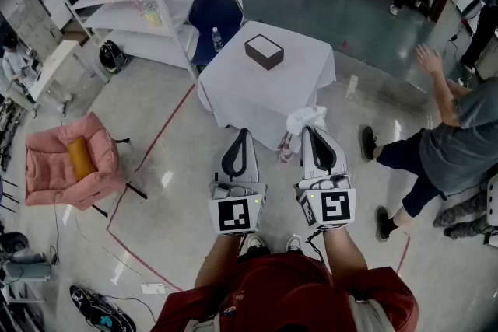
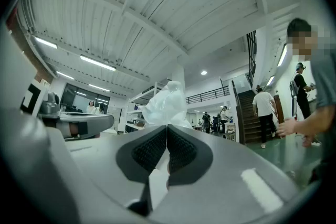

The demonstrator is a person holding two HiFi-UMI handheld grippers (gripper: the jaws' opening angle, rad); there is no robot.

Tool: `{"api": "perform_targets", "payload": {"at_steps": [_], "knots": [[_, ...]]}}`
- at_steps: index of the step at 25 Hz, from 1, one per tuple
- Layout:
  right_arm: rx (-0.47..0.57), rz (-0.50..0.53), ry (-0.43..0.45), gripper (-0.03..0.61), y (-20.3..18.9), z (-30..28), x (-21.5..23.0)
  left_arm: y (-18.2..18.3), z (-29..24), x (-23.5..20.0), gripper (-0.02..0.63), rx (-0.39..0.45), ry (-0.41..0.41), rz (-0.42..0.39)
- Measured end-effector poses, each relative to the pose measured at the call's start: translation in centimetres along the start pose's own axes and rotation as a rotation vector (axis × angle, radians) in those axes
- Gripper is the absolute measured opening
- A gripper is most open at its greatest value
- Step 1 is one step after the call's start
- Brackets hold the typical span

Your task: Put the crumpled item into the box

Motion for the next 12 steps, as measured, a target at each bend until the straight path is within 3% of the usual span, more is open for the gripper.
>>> {"api": "perform_targets", "payload": {"at_steps": [12], "knots": [[0.017,-0.035,0.037,0.006,-0.1,2.6,4.3,0.5,-0.5,5.9,0.003,0.041,0.061,0.002]]}}
Point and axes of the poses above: the fingertips, and each gripper's own axes: z backward along the fingers, x to its right, y out of its top, the point moved 2 cm from there along z, backward along the fingers, and after that the axes turned 8 degrees about z, right-handed, at the moved point
